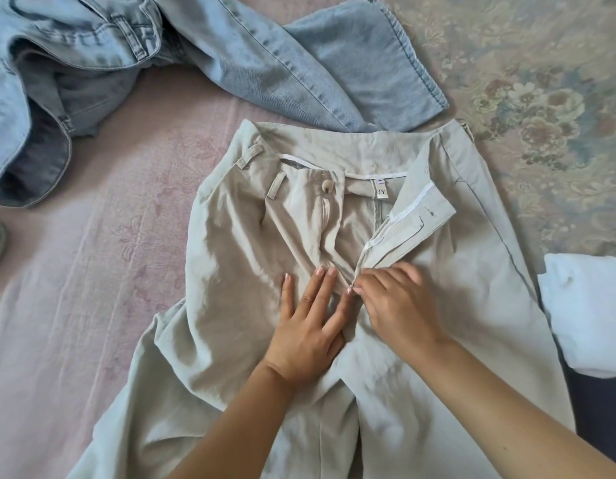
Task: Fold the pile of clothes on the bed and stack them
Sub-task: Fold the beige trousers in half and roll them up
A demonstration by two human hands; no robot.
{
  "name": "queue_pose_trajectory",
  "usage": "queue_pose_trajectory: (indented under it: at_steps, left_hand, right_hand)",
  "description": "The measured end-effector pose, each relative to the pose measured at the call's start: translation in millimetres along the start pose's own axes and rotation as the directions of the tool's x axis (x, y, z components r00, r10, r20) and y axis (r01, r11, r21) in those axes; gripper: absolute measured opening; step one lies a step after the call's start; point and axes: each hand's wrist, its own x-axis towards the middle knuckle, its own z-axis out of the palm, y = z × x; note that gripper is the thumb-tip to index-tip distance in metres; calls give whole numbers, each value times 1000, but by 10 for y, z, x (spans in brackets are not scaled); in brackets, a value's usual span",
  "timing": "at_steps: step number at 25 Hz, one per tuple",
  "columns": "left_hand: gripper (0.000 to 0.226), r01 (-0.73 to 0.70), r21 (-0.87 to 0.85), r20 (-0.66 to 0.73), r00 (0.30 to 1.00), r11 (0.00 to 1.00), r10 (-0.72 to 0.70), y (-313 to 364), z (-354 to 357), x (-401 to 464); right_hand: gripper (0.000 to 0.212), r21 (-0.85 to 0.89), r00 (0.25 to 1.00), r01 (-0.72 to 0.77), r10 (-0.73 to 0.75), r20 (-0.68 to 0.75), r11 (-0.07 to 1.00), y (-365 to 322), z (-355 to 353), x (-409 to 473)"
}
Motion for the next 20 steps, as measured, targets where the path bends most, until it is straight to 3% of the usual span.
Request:
queue_pose_trajectory:
  at_steps: [4, 9, 13, 16, 20]
  left_hand:
    - [44, -8, 82, 41, 999, 997, 4, -2, 77, -31]
    - [47, 14, 103, 49, 999, 995, -19, -5, 94, -31]
    - [48, 26, 112, 52, 998, 993, -32, 1, 78, -13]
    - [48, 22, 107, 71, 997, 994, -29, -5, 66, -6]
    - [44, 8, 108, 29, 1000, 994, -11, 23, -52, 56]
  right_hand:
    - [13, -205, 993, 114, -119, -15, 972, -19, 49, 38]
    - [25, -316, 975, 210, -224, -7, 925, 27, 70, 144]
    - [15, -352, 988, 100, -134, -73, 931, 99, 93, 266]
    - [22, -287, 993, -36, 3, -116, 957, 202, 108, 441]
    - [22, -215, 989, 12, -44, -142, 976, 165, 110, 412]
